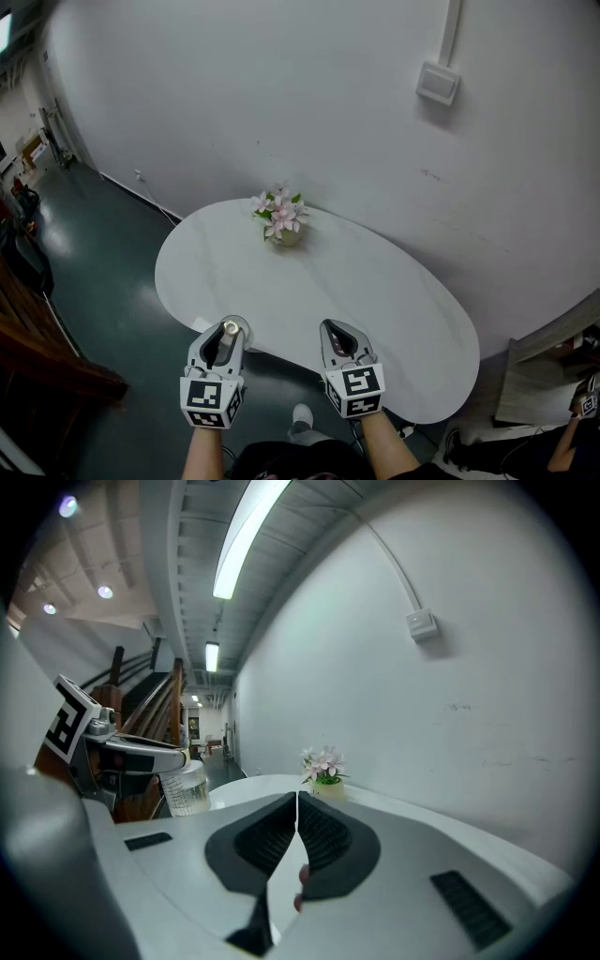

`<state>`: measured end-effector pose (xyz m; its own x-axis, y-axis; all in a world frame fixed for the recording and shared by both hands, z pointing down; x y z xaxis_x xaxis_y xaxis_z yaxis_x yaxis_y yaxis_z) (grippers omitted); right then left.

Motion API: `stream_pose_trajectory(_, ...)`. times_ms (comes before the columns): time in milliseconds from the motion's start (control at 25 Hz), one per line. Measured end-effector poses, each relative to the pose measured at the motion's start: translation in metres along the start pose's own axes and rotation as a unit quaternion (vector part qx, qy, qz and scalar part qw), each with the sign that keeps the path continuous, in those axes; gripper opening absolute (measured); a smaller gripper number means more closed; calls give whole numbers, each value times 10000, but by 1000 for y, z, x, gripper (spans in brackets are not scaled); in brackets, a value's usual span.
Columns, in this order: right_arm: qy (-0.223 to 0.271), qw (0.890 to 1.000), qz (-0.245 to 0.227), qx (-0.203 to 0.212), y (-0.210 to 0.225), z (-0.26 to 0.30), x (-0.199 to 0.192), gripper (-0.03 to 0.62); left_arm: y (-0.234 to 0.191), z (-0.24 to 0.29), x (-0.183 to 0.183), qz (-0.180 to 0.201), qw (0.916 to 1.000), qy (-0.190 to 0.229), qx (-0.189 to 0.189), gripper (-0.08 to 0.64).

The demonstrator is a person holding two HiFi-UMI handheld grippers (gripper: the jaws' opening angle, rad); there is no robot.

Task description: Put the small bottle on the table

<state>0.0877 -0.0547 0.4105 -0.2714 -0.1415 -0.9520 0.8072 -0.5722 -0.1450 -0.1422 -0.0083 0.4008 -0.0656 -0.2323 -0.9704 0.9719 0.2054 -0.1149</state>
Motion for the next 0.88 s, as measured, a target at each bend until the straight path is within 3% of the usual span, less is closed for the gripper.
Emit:
stream_pose_trajectory(360,21,9999,69,117,26,25,1,67,3,29,9,16,9999,-5,139,129)
stream_pose_trajectory(880,39,9997,66,228,29,38,3,67,0,38,11,33,9998,-25,217,129)
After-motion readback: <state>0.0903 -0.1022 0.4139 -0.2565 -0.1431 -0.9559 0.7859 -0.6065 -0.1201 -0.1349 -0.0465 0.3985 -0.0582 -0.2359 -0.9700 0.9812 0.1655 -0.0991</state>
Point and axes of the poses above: the fingertips, and each gripper's own axes: z forward along the fingers, y to its right, x out of its top, the point moved 7 cm from there along -z, backward along the fingers, and after that the axes turned 8 degrees about -z, right-handed, at the moved point
